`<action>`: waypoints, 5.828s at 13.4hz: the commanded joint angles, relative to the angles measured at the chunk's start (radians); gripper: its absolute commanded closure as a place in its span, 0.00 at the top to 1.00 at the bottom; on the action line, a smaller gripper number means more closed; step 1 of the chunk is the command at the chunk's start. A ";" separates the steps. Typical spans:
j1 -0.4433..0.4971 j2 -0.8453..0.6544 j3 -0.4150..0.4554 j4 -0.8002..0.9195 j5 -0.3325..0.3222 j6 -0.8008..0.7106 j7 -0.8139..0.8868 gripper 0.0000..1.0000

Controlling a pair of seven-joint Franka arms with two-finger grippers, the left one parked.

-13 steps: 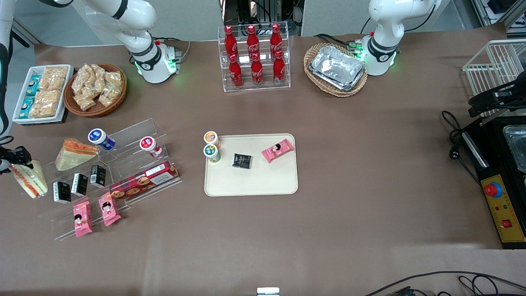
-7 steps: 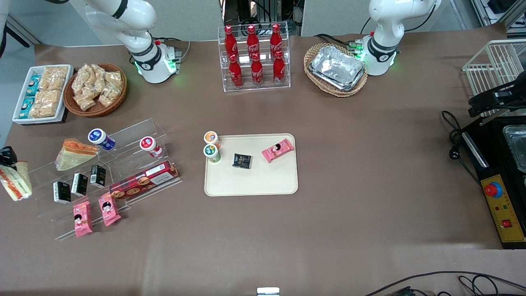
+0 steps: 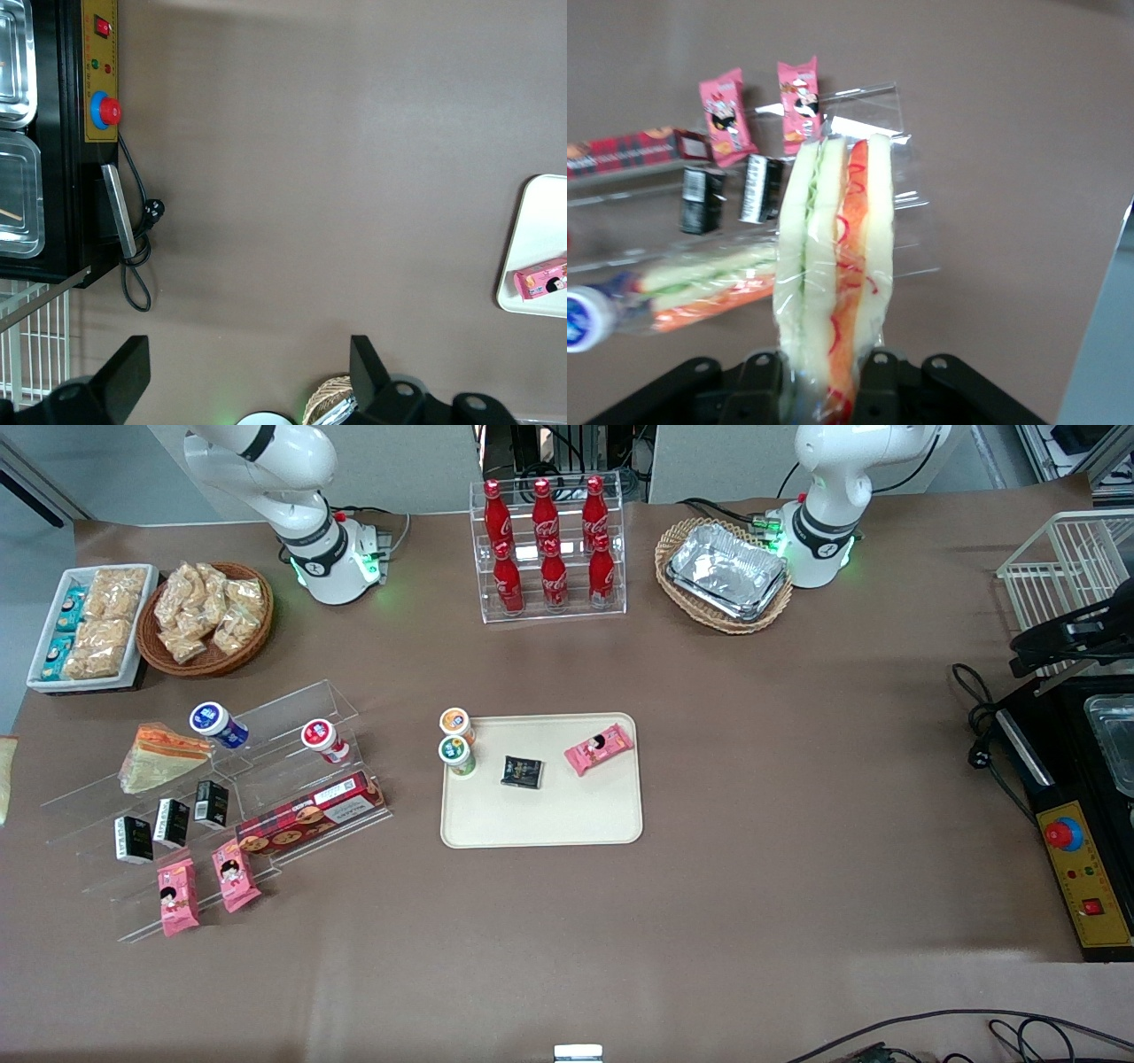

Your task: Place sandwich on tray

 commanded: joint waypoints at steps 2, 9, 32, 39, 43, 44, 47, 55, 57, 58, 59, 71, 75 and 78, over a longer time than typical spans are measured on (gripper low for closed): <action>0.107 -0.069 0.028 0.026 -0.003 -0.205 0.410 0.00; 0.469 -0.138 0.047 0.031 -0.070 -0.316 1.266 0.00; 0.903 0.299 0.309 0.031 -0.161 0.373 2.986 0.00; 0.909 0.442 0.332 0.031 -0.159 0.557 3.075 0.00; 0.908 0.486 0.349 0.031 -0.156 0.631 3.106 0.00; 0.908 0.496 0.352 0.032 -0.156 0.638 3.106 0.00; 0.908 0.525 0.352 0.033 -0.159 0.713 3.106 0.00; 0.894 0.543 0.352 0.031 -0.150 0.779 3.112 0.63; 0.893 0.555 0.352 0.029 -0.155 0.779 3.106 1.00; 0.903 0.560 0.350 0.029 -0.170 0.779 3.097 1.00; 0.902 0.556 0.350 0.031 -0.170 0.778 3.094 1.00; 0.891 0.152 0.393 0.026 -0.153 0.239 2.906 1.00; 0.807 0.045 0.393 0.017 -0.129 0.079 2.637 1.00; 0.729 0.008 0.393 0.017 -0.116 0.012 2.484 1.00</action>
